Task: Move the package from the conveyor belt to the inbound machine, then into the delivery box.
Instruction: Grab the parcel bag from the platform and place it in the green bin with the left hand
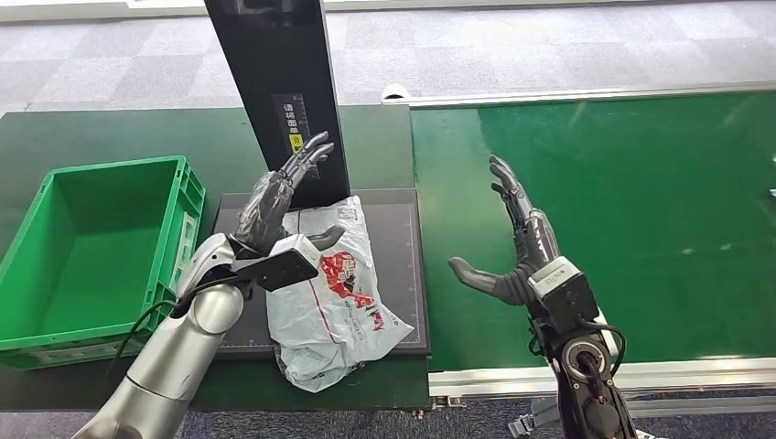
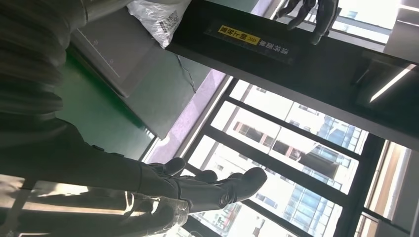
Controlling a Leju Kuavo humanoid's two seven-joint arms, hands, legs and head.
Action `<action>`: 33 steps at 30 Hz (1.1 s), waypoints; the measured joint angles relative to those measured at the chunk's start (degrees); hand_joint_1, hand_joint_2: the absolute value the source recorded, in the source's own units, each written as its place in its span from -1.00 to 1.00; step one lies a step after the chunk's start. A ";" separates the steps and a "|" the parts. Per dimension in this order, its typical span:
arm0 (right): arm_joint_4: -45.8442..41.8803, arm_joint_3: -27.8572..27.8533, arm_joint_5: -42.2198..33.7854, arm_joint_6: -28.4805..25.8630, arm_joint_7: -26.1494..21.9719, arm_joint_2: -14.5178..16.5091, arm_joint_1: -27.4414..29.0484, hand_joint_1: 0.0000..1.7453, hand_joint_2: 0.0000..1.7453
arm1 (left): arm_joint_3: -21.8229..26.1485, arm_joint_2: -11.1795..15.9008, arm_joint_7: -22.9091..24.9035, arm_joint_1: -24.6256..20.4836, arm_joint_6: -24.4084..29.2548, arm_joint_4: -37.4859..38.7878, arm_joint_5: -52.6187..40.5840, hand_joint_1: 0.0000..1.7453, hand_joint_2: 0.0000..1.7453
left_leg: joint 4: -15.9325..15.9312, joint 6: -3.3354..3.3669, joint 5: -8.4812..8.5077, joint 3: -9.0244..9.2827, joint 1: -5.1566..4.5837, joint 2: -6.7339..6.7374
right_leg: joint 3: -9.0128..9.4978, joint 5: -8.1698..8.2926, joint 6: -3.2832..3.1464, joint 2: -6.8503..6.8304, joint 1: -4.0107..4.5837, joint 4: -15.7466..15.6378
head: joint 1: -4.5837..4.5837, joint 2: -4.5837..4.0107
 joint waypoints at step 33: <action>-1.96 -1.32 1.09 -0.32 1.11 -0.27 1.89 -1.00 1.00 | -5.20 3.31 7.78 -11.76 -7.62 34.08 -20.11 -1.00 1.00 | -0.01 -0.03 0.03 0.11 0.00 0.00 | 0.09 0.02 -0.02 0.02 0.00 0.01 | -0.01 0.00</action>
